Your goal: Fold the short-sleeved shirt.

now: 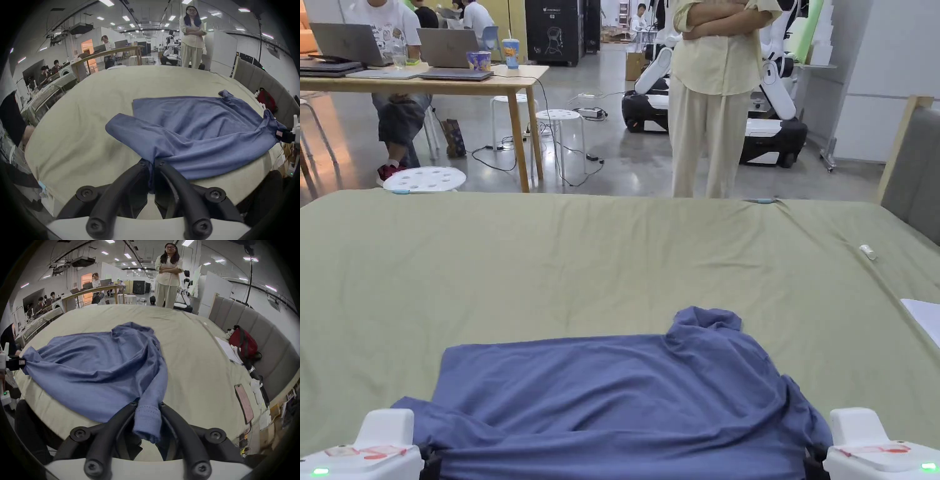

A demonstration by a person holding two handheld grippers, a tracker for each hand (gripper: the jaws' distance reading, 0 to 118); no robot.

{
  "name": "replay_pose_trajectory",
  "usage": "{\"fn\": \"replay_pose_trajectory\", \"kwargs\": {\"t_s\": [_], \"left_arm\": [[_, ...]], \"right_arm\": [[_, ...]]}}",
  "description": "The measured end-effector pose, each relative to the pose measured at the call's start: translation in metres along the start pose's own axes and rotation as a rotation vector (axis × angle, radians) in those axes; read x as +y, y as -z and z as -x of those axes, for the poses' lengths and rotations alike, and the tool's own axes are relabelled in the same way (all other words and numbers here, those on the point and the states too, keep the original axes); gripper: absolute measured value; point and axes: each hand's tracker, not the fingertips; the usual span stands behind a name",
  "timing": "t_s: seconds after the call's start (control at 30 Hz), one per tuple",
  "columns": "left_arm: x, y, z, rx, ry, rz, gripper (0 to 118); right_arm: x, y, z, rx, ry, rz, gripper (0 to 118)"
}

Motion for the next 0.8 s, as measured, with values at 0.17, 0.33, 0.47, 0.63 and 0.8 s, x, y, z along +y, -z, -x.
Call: {"fn": "replay_pose_trajectory", "kwargs": {"t_s": [0.17,0.33,0.47,0.63,0.8], "left_arm": [[-0.026,0.007,0.005,-0.025,-0.055,0.003,4],[-0.012,-0.017,0.002,0.066,-0.003,-0.125,95],[0.013,-0.041,-0.012,0.055,0.006,-0.273,103],[0.034,-0.041,-0.044,0.027,0.051,-0.334,105],[0.037,-0.03,-0.07,0.071,0.118,-0.379,0]], "right_arm": [[-0.019,0.011,-0.001,0.026,0.041,0.012,14],[0.001,-0.018,0.001,0.022,0.064,-0.118,118],[0.026,-0.037,0.022,-0.01,0.032,-0.261,118],[0.049,-0.033,0.061,0.0,0.01,-0.343,115],[0.052,-0.021,0.092,-0.013,-0.01,-0.359,5]]}}
